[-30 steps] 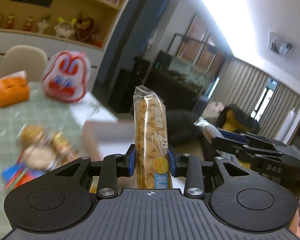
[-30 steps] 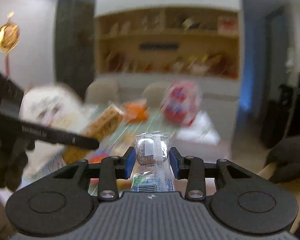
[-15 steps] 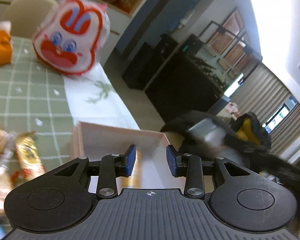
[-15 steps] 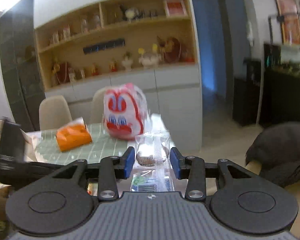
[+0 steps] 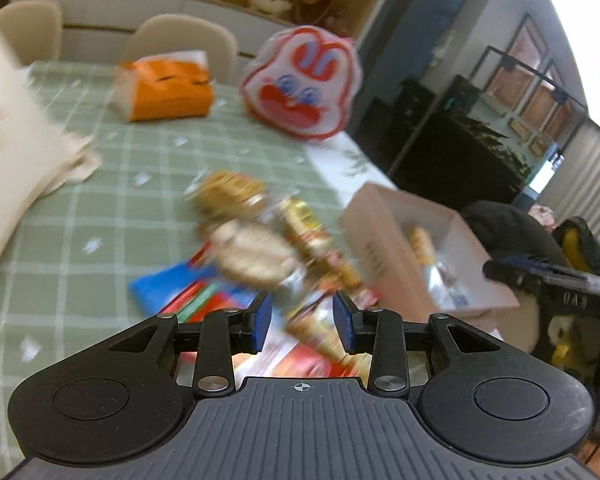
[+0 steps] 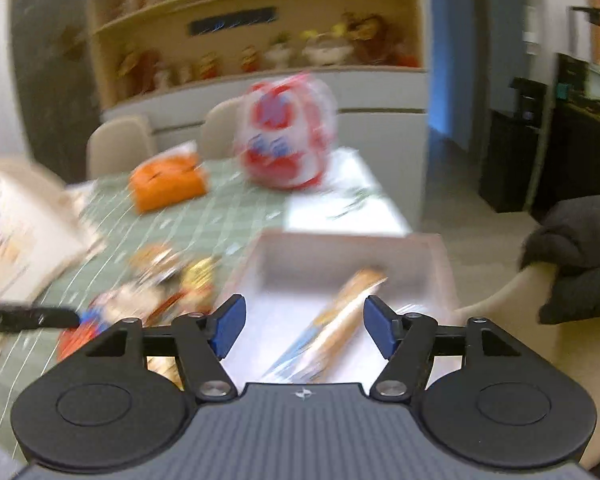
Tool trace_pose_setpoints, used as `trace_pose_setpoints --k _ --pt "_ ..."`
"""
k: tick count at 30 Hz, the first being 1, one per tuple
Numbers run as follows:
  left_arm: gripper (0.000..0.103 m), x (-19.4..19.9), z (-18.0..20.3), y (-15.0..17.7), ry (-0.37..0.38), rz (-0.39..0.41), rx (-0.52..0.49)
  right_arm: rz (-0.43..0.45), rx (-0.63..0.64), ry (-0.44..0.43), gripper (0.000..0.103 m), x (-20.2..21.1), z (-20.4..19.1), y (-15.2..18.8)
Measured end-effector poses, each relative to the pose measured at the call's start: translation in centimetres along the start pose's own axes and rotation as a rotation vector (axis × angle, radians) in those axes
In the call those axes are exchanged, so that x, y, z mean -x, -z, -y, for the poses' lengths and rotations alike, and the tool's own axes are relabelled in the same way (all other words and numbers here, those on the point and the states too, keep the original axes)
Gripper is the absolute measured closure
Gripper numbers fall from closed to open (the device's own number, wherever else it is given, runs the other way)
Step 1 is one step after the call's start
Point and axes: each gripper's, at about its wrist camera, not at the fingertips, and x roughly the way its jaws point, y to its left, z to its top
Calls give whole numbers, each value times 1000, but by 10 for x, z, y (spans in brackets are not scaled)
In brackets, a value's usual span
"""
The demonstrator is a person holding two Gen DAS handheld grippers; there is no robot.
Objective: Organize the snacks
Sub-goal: 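Carry both snacks over the pink box and open both tools to drop them, then grasp the red stick snack with the left tool while the right tool grasps the yellow panda bag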
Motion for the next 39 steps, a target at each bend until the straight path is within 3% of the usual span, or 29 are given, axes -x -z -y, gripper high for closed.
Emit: trace_pose_setpoints --k 6,14,20,22,24,30,33,36,37,39 --pt "65 19 -46 21 -31 -19 145 -76 115 -163 37 -13 -86 30" --pt "65 20 -78 28 21 -19 235 -118 204 -280 37 -40 -161 49" --pt "65 15 -85 26 32 -13 260 -67 320 -193 37 -65 -198 57" --pt "65 14 -88 27 39 -18 261 -79 336 -194 42 -67 -203 56" --pt "65 13 -90 28 45 -25 262 -92 358 -209 56 -65 -205 55" --pt "65 3 -91 29 41 -42 264 -66 342 -56 61 -61 -194 55" --pt "65 5 -87 29 39 -38 253 -128 256 -195 61 -58 -178 54" --pt "65 6 -83 27 46 -28 246 -225 202 -428 61 -45 -170 59" --pt "65 7 -81 26 49 -24 243 -241 192 -471 61 -40 -168 62" --pt "65 8 -76 25 52 -17 230 -217 211 -461 60 -29 -168 68"
